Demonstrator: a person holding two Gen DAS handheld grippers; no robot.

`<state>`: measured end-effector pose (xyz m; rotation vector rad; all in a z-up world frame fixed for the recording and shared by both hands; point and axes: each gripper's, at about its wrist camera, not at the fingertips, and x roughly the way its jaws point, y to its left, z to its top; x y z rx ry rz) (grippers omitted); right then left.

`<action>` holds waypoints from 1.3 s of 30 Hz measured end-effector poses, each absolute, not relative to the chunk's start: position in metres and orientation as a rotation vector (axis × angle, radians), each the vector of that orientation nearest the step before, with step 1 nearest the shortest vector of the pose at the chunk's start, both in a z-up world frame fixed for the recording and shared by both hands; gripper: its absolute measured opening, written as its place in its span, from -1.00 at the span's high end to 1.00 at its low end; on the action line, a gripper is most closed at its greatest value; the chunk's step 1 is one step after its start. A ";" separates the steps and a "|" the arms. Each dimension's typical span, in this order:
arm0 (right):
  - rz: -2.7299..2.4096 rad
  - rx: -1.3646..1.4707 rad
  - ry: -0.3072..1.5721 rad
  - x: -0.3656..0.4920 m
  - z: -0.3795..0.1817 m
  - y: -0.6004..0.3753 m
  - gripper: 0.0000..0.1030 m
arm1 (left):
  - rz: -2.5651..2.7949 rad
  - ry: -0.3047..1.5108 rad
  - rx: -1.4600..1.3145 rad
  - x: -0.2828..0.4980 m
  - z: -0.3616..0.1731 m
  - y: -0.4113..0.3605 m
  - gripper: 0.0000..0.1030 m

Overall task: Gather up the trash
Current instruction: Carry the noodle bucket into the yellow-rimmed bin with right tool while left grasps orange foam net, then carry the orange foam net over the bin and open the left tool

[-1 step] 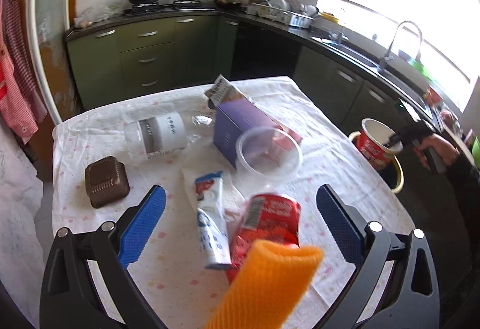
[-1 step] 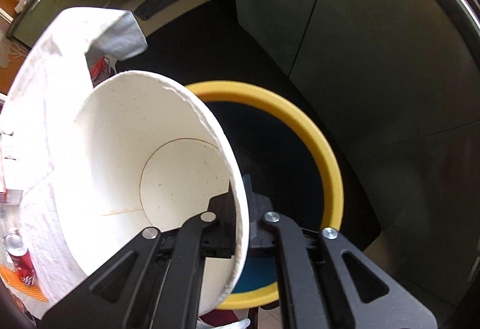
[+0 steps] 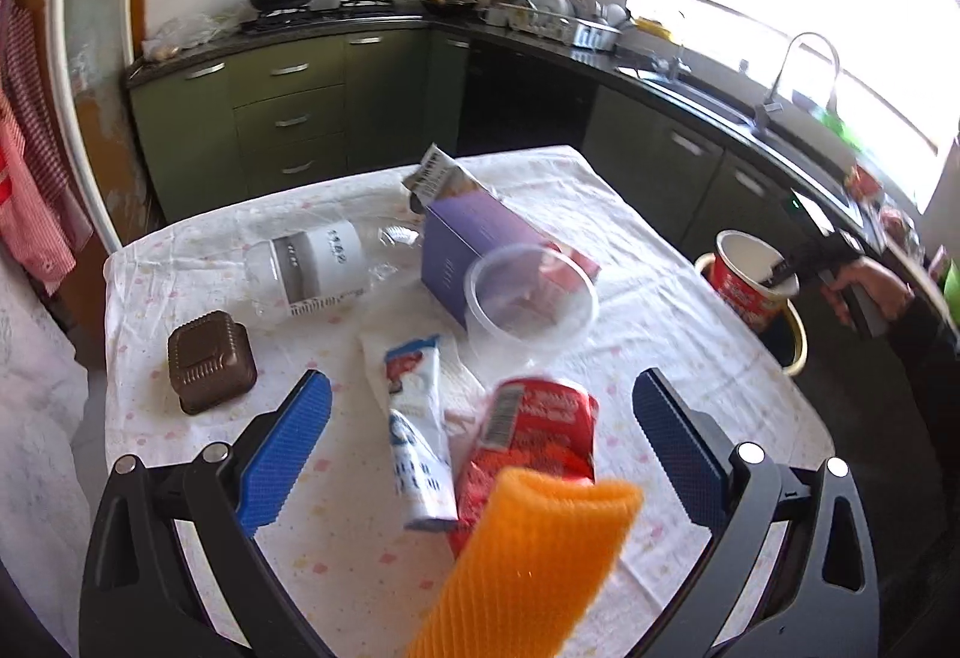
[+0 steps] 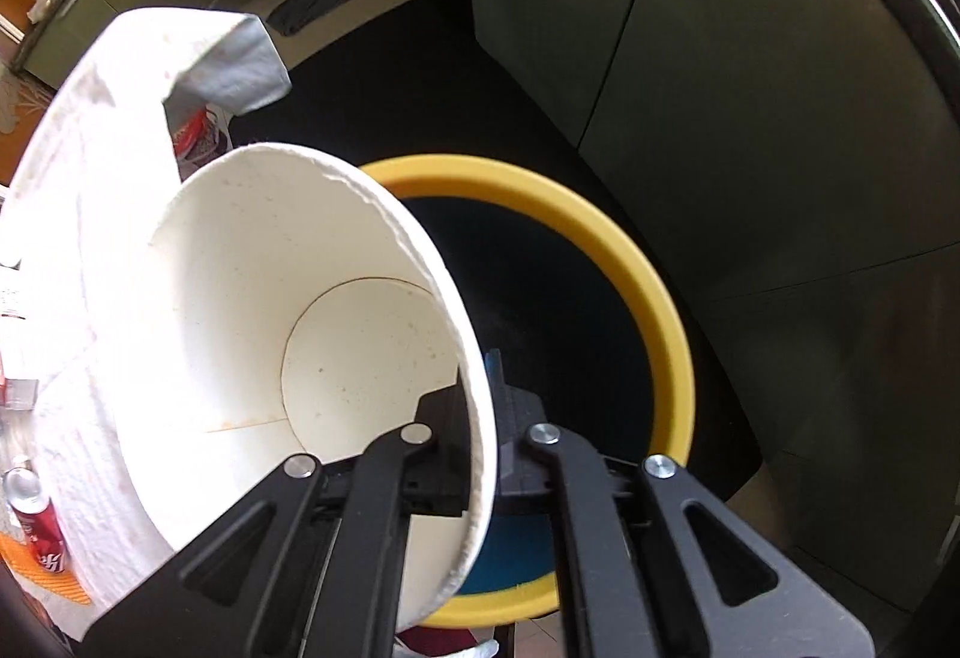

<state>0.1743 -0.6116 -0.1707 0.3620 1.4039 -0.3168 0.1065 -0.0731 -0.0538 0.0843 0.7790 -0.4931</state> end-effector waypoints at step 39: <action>-0.202 0.255 1.231 0.130 -0.111 -0.563 0.30 | -0.674 1.001 0.290 0.049 -0.068 -0.095 0.73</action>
